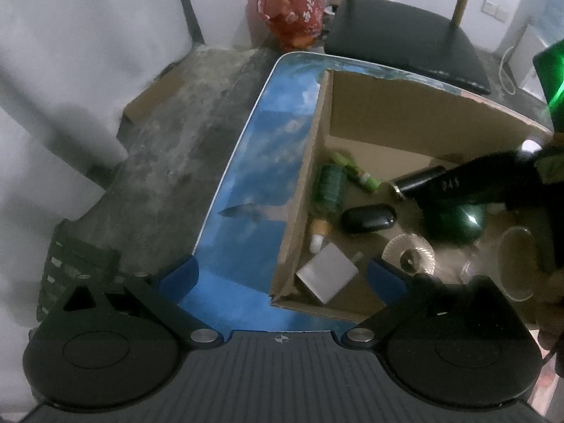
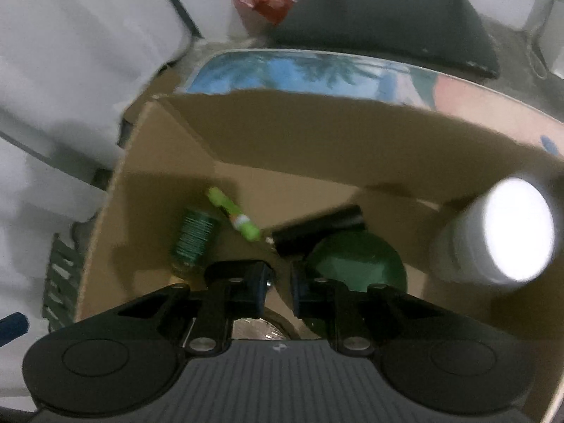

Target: Organize rigid objects

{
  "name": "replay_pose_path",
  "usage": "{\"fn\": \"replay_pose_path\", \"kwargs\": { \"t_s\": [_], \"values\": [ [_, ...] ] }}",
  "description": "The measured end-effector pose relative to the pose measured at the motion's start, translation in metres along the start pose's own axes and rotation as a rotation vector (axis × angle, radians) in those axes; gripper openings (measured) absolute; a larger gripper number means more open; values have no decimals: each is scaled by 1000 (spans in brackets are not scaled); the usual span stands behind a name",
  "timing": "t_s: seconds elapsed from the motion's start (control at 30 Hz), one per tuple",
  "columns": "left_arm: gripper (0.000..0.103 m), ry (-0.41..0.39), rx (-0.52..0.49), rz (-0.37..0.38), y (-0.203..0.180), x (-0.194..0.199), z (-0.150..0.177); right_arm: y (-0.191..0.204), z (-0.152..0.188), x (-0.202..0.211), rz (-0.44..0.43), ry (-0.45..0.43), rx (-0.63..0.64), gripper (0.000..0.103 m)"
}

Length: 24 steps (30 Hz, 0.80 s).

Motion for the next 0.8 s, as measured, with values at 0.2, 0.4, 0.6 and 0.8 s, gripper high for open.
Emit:
{"fn": "replay_pose_path", "kwargs": {
  "t_s": [0.2, 0.4, 0.6, 0.8],
  "values": [
    [102, -12, -13, 7, -2, 3, -1, -17, 10, 15, -30, -10, -67, 15],
    [102, -11, -17, 7, -3, 2, 0, -12, 6, 28, -75, -34, -107, 17],
    [102, -12, -37, 43, -7, 4, -1, -13, 7, 69, -47, -122, -115, 17],
    [102, 2, -123, 104, -16, 7, -6, -33, 35, 127, 94, -216, -183, 43]
  ]
}}
Point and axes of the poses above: each gripper's, at about its wrist camera, not at the fingertips, and x roughly against the way its jaws point, y to its left, z to its underside, the point moved 7 cm from there along -x, roughly the way its jaws point, and after that the axes turned 8 degrees about -y, right-handed, at the moved point
